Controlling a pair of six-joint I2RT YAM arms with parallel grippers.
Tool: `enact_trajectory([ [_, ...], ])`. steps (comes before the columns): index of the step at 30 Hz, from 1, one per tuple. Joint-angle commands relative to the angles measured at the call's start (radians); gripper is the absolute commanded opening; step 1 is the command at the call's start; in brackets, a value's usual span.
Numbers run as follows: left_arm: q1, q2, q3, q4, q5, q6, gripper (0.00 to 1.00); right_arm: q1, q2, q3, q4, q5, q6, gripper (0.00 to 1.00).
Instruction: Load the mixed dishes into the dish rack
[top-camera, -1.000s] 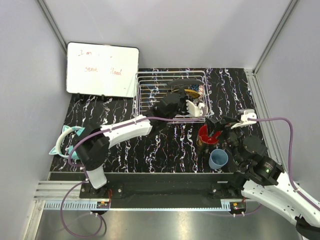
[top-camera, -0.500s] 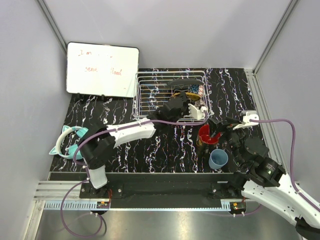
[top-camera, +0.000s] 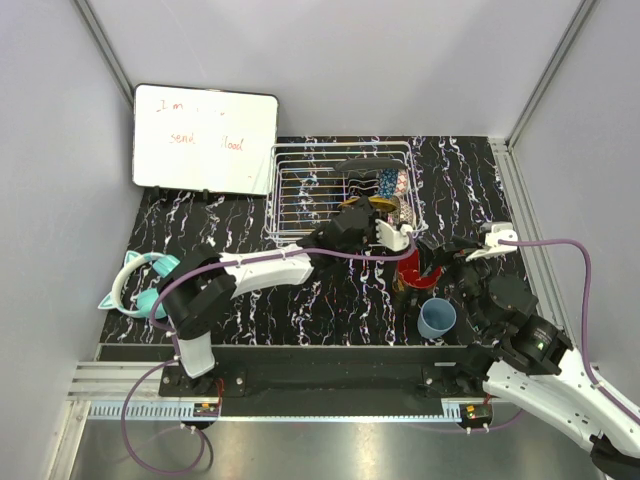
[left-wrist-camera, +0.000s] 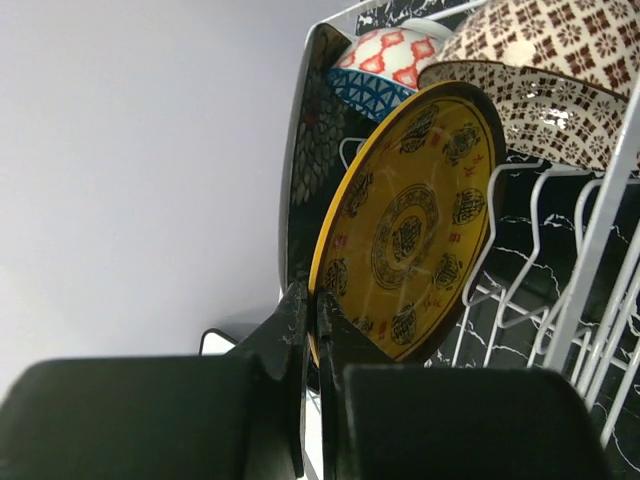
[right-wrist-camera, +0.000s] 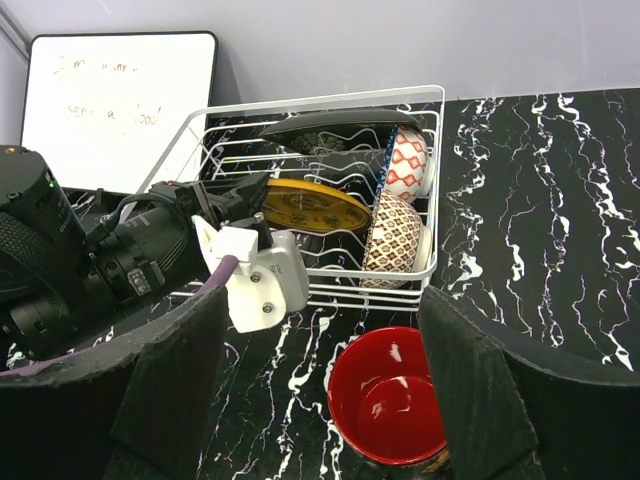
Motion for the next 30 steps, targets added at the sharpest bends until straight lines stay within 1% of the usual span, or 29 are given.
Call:
enact_trajectory([
  [1,-0.009,0.002,-0.018,0.111,-0.045,-0.009,0.00,0.005,-0.016,-0.004,0.008,0.022,0.015,0.84],
  [5,-0.021,0.013,-0.022,0.108,-0.075,-0.024,0.00,0.005,-0.010,-0.005,0.004,0.022,0.017,0.84],
  [9,-0.035,0.012,-0.021,0.045,-0.078,-0.062,0.00,0.005,0.003,-0.002,0.006,0.022,0.020,0.84],
  [13,-0.041,0.009,-0.019,-0.010,-0.059,-0.090,0.08,0.005,0.010,0.005,0.004,0.022,0.023,0.84],
  [15,-0.041,0.004,-0.019,-0.041,-0.037,-0.099,0.09,0.005,0.014,0.005,0.004,0.027,0.025,0.84],
  [17,-0.043,0.002,-0.012,-0.073,-0.029,-0.102,0.13,0.005,0.015,0.010,0.004,0.035,0.023,0.84],
  [18,-0.043,0.007,-0.007,-0.081,-0.035,-0.104,0.17,0.005,0.017,0.013,0.003,0.036,0.023,0.84],
  [19,-0.044,0.007,0.004,-0.091,-0.037,-0.104,0.24,0.006,0.021,0.015,0.003,0.035,0.022,0.85],
  [20,-0.044,0.007,0.005,-0.105,-0.034,-0.102,0.42,0.006,0.024,0.019,0.003,0.036,0.022,0.85],
  [22,-0.044,0.001,0.004,-0.119,-0.031,-0.095,0.55,0.005,0.030,0.021,0.001,0.033,0.023,0.85],
  [23,-0.044,-0.004,0.002,-0.116,-0.029,-0.093,0.64,0.005,0.033,0.022,0.001,0.032,0.026,0.85],
  [25,-0.043,-0.008,0.005,-0.116,-0.029,-0.089,0.73,0.003,0.035,0.022,0.001,0.027,0.032,0.85],
  [26,-0.044,-0.010,0.007,-0.115,-0.031,-0.087,0.81,0.006,0.035,0.022,0.001,0.028,0.034,0.85],
  [29,-0.043,-0.011,0.022,-0.113,-0.043,-0.086,0.99,0.005,0.038,0.025,0.000,0.025,0.043,0.85],
  [30,-0.044,-0.016,0.028,-0.115,-0.045,-0.082,0.99,0.005,0.040,0.025,0.000,0.027,0.042,0.85],
])
